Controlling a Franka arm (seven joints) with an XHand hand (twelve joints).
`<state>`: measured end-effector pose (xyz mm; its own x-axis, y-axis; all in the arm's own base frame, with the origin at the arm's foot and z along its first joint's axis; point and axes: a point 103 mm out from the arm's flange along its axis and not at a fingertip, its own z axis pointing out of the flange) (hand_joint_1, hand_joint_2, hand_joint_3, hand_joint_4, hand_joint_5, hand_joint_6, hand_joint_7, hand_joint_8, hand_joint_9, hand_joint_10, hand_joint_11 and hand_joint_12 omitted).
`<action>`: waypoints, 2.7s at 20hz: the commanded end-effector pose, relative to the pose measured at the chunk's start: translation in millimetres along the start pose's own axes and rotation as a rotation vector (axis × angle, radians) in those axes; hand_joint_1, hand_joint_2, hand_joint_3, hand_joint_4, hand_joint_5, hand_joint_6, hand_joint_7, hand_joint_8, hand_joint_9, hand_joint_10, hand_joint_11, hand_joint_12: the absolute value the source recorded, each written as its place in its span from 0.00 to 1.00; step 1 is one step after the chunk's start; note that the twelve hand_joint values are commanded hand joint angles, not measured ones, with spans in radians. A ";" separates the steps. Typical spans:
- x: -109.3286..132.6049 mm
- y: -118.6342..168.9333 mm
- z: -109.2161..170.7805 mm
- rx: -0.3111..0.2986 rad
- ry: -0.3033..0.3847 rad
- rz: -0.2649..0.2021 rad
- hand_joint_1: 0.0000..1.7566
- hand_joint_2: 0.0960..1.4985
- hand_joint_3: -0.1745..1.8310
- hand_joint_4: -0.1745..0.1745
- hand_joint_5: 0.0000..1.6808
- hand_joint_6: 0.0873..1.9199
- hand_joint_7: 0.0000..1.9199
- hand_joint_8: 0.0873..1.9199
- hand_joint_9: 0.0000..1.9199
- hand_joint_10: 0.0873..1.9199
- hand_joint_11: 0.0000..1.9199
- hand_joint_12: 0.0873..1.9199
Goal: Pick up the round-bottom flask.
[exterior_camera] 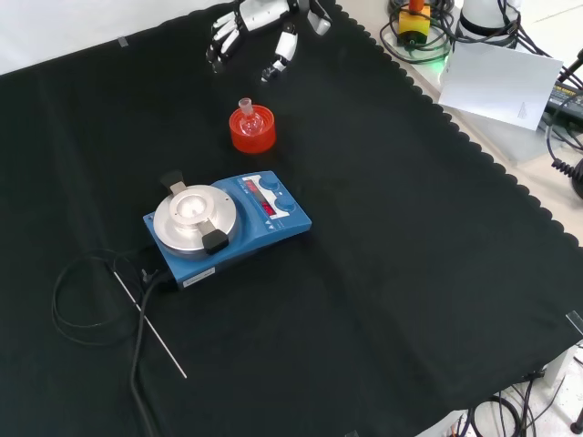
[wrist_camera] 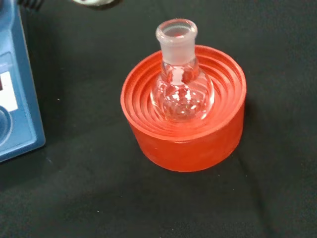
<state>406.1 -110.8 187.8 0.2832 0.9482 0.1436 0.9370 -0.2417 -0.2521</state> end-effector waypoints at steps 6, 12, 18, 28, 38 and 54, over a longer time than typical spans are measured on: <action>-12.9 14.2 33.8 -0.003 0.021 0.004 0.49 0.43 0.40 0.37 0.31 0.01 0.08 0.31 0.17 0.34 0.05 0.72; -17.2 20.3 46.9 0.021 0.020 0.004 0.52 0.40 0.42 0.36 0.38 0.04 0.10 0.32 0.19 0.34 0.07 0.72; -14.9 22.1 57.3 0.019 0.001 -0.005 0.52 0.39 0.43 0.35 0.39 0.06 0.11 0.32 0.19 0.34 0.08 0.72; -16.1 29.6 66.3 -0.037 0.018 0.007 0.55 0.36 0.45 0.33 0.39 0.11 0.11 0.32 0.21 0.33 0.09 0.71; -15.7 34.8 69.9 -0.095 0.024 -0.001 0.57 0.36 0.46 0.25 0.46 0.31 0.14 0.33 0.24 0.33 0.11 0.71; -14.2 46.0 69.1 -0.101 0.024 -0.017 0.56 0.36 0.46 0.24 0.45 0.37 0.14 0.33 0.24 0.33 0.12 0.71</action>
<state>429.1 -122.2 108.8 0.2804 0.9444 0.1716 0.9550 -0.2564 -0.1492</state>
